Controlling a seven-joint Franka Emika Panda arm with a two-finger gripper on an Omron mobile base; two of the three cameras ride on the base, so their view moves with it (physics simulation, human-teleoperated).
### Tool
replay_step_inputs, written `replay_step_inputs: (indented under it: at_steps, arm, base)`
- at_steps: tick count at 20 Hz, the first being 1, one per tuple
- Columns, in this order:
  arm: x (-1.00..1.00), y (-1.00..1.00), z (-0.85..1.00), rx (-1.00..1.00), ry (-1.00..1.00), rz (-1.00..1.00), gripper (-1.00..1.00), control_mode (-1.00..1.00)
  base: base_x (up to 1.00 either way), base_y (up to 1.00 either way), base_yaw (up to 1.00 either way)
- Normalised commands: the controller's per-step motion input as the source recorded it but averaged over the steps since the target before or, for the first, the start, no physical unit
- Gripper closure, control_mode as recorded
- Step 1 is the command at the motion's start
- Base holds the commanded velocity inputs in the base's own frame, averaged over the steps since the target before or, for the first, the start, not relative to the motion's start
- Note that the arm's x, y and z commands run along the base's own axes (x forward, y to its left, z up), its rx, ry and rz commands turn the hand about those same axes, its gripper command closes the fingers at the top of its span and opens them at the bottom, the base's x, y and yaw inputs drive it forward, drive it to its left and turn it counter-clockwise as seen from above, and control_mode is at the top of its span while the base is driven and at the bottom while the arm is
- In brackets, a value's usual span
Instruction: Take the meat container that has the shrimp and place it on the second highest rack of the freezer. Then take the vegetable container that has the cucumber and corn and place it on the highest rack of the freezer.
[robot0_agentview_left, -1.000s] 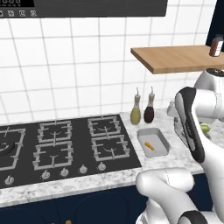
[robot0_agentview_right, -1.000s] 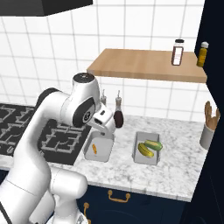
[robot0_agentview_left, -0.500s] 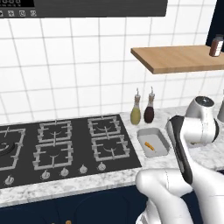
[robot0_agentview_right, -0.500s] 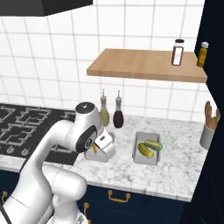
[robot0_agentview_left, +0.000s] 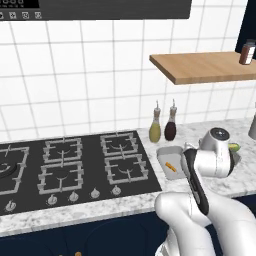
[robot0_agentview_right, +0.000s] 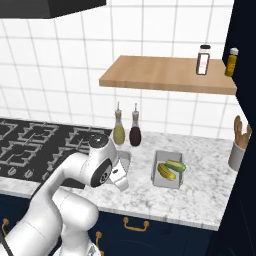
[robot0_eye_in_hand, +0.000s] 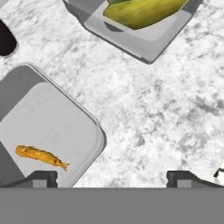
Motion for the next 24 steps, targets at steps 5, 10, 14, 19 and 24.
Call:
replay_step_inputs:
  at_steps: [5, 10, 14, 19, 24]
  arm:
    - [0.26, 0.04, -0.22, 0.11, 0.04, -0.12, -1.0, -1.0]
    - [0.24, 0.24, -0.3, 0.07, 0.12, -0.12, -1.0, -1.0]
    - [0.29, 0.1, -0.39, 0.06, 0.1, -0.09, -1.0, -1.0]
    - [0.17, 0.01, -0.53, 0.04, 0.03, -0.06, -1.0, -1.0]
    - [0.0, 0.03, -0.55, 0.0, 0.0, -0.06, 1.0, -1.0]
  base:
    - [0.0, 0.0, 0.0]
    - [0.0, 0.0, 0.0]
    - [0.0, 0.0, 0.0]
    - [0.0, 0.0, 0.0]
    - [0.0, 0.0, 0.0]
